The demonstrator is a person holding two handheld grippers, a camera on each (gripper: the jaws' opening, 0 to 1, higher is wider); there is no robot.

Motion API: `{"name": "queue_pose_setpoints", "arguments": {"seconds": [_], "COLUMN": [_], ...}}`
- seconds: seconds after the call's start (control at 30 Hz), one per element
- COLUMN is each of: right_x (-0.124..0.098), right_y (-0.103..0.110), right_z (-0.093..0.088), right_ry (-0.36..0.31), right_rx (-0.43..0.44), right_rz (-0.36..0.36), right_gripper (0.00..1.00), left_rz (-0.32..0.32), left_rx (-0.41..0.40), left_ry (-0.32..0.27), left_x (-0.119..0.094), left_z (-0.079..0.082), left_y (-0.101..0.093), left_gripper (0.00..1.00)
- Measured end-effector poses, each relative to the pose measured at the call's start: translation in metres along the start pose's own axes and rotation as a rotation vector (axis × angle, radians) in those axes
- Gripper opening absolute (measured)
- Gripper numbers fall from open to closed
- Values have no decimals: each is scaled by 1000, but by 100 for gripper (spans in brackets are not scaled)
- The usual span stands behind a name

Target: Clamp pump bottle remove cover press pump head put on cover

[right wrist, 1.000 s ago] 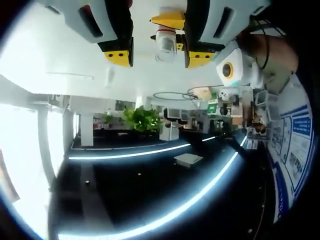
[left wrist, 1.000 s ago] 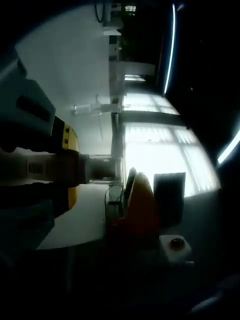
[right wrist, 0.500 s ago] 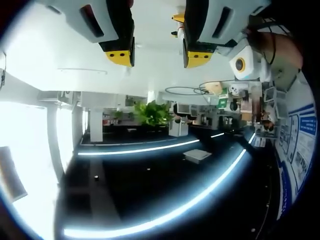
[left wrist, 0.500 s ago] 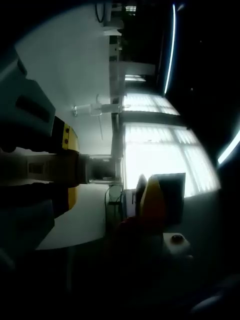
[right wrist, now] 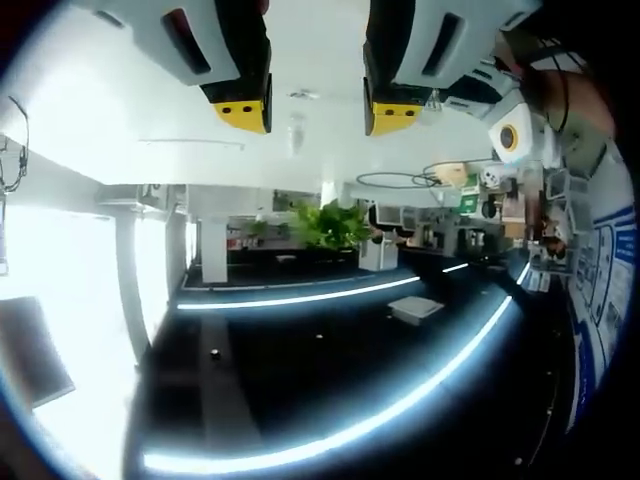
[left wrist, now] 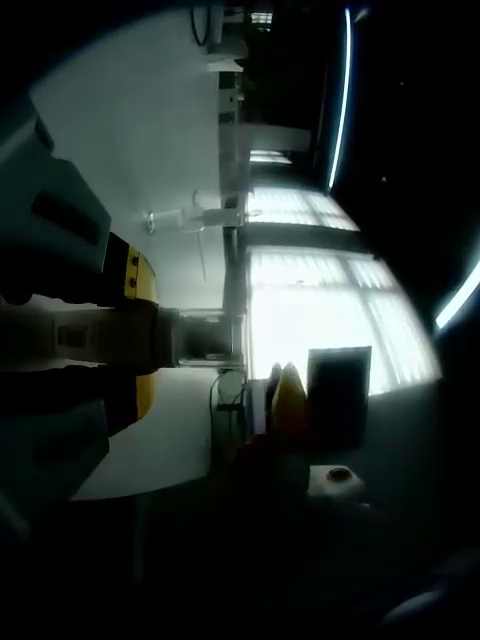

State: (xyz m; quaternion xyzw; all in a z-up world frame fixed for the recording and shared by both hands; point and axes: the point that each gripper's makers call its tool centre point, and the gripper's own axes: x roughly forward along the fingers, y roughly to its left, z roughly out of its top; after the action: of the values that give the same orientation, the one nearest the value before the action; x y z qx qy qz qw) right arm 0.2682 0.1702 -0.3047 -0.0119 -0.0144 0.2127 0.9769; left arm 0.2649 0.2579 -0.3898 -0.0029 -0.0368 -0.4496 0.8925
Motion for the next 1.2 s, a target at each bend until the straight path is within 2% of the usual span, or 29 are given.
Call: {"name": "queue_pose_setpoints", "arguments": {"seconds": [0.4, 0.63, 0.8, 0.93, 1.0, 1.2], "right_x": [-6, -10, -10, -12, -12, -12], "right_y": [-24, -37, -45, -48, -47, -49], "right_z": [-22, -31, -41, -46, -44, -52], "right_ry": [20, -14, 3, -5, -40, -41], "right_rx": [10, -4, 5, 9, -15, -22], "right_rz": [-47, -77, -87, -93, -84, -83], "right_gripper": [30, 28, 27, 27, 27, 25], "left_rz": [4, 5, 7, 9, 10, 10], "left_rx": [2, 1, 2, 3, 3, 3], "left_ry": [1, 1, 1, 1, 1, 2], "left_x": [0, 0, 0, 0, 0, -1], "left_z": [0, 0, 0, 0, 0, 1], "left_y": [0, 0, 0, 1, 1, 1], "left_gripper": [13, 13, 13, 13, 13, 13]}}
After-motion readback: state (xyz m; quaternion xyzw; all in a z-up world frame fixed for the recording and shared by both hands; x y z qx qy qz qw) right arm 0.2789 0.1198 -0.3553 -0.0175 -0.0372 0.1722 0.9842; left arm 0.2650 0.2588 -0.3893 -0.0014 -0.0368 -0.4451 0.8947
